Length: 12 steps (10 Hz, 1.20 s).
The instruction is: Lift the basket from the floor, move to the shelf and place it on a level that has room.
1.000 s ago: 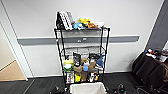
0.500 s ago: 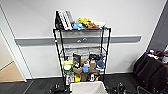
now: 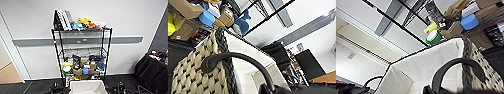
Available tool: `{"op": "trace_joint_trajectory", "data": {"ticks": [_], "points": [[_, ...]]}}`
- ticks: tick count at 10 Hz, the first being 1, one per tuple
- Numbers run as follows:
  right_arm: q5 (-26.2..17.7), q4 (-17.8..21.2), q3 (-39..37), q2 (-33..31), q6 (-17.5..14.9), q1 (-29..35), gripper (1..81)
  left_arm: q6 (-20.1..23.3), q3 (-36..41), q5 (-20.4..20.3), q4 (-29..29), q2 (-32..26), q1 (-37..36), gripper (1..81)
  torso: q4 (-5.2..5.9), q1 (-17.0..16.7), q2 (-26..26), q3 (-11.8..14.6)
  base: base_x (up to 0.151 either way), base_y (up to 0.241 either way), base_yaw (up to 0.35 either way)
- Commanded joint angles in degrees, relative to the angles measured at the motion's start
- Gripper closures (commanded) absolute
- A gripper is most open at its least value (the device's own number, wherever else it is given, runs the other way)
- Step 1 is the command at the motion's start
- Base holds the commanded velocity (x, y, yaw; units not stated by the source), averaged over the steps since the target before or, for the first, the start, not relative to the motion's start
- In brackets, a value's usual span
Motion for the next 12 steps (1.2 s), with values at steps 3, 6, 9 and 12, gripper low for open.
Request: {"op": "trace_joint_trajectory", "data": {"ticks": [3, 6, 9, 12], "points": [[1.00, 0.65, 7.14, -2.99, 0.99, 11.22, 81.1, -0.35, 4.94, -0.39, 0.08, -1.73, -10.35, 81.1, 0.00, 0.00, 0.02, 0.00, 0.094, 0.000, 0.000], [1.09, 0.65, 8.72, -3.87, 1.69, 12.54, 81.1, -0.35, 6.08, -0.30, -0.28, -2.52, -11.49, 81.1, 0.00, 0.02, 0.02, 0.00, 0.095, 0.000, 0.000], [1.26, 0.57, 10.21, -4.66, 2.31, 13.59, 81.1, -0.44, 6.96, -0.30, -0.36, -3.14, -12.19, 81.1, 0.00, 0.00, 0.00, 0.00, 0.098, 0.000, 0.000], [1.26, 0.65, 10.83, -5.02, 2.49, 14.56, 81.1, -0.44, 7.31, -0.30, -0.54, -3.49, -13.25, 81.1, 0.00, 0.02, 0.00, 0.00, 0.099, 0.000, 0.000]]}}
